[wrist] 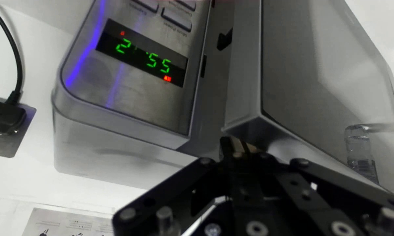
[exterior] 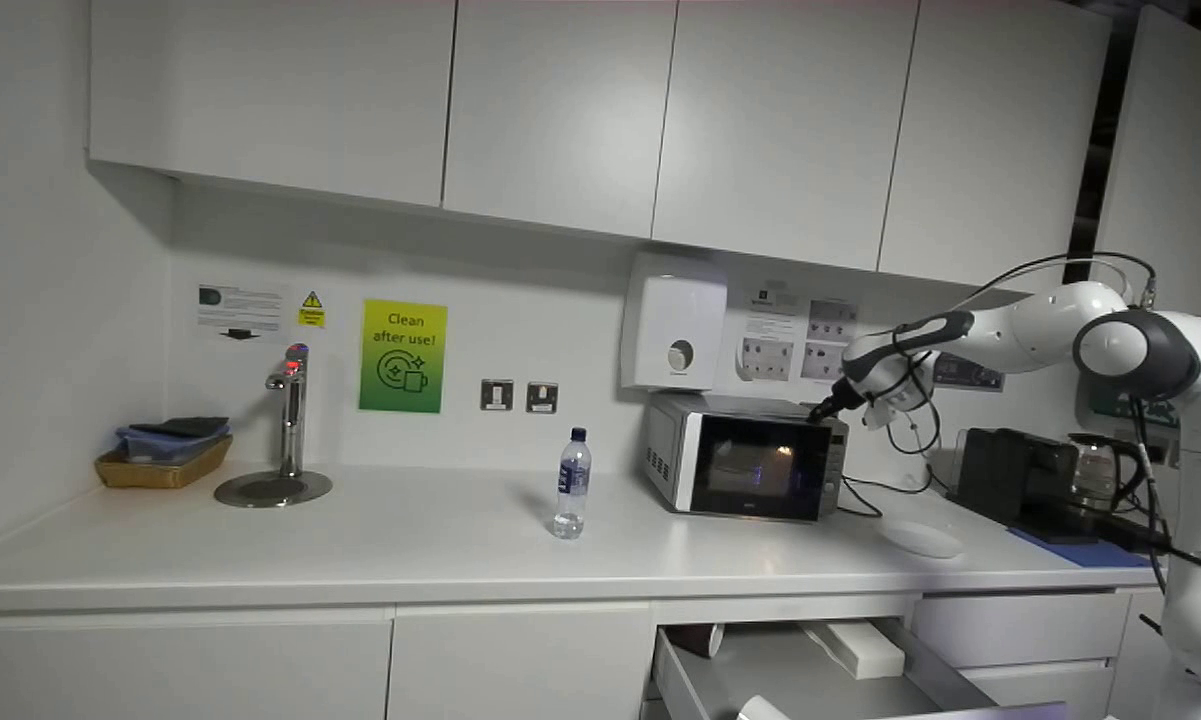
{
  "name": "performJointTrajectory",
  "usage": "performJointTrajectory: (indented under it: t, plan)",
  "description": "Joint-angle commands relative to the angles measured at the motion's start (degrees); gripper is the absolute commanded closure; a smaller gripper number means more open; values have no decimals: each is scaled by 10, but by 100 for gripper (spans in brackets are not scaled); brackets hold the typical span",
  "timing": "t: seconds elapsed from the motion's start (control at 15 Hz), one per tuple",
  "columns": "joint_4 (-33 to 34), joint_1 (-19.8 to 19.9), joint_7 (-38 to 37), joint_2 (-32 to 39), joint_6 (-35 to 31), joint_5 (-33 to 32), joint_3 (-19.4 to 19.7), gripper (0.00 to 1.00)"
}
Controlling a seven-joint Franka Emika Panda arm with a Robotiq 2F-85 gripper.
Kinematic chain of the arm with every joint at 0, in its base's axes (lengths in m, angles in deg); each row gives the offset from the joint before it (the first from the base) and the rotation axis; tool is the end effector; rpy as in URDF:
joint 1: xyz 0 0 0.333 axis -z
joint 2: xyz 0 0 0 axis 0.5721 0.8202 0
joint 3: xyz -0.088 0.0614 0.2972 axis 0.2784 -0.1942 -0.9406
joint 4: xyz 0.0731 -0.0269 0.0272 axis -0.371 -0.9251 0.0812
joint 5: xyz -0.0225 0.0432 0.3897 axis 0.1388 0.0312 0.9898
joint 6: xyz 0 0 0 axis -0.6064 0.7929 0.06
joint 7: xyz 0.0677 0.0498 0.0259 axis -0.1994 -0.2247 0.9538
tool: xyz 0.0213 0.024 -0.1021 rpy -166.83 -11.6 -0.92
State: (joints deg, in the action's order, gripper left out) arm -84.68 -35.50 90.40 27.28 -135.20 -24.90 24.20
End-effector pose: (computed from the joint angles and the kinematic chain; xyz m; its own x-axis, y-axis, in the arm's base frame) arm 0.6200 -0.1282 0.5003 0.6623 0.2564 0.7040 0.2221 -0.9646 0.1424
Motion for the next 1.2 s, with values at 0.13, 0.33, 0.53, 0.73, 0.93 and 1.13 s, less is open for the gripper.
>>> performJointTrajectory:
  t: [0.13, 0.33, 0.53, 0.73, 0.93, 1.13]
  plan:
    - [-28, -4, -44, -42, 44, -40, 6, 100]
    - [-29, -4, -51, -51, 63, -46, 4, 100]
    - [-32, -4, -48, -62, 80, -43, 2, 100]
    - [-38, -5, -44, -72, 93, -39, -1, 100]
    - [-46, -5, -44, -80, 98, -37, -3, 100]
    - [-52, 21, -48, -86, 103, -39, -32, 100]
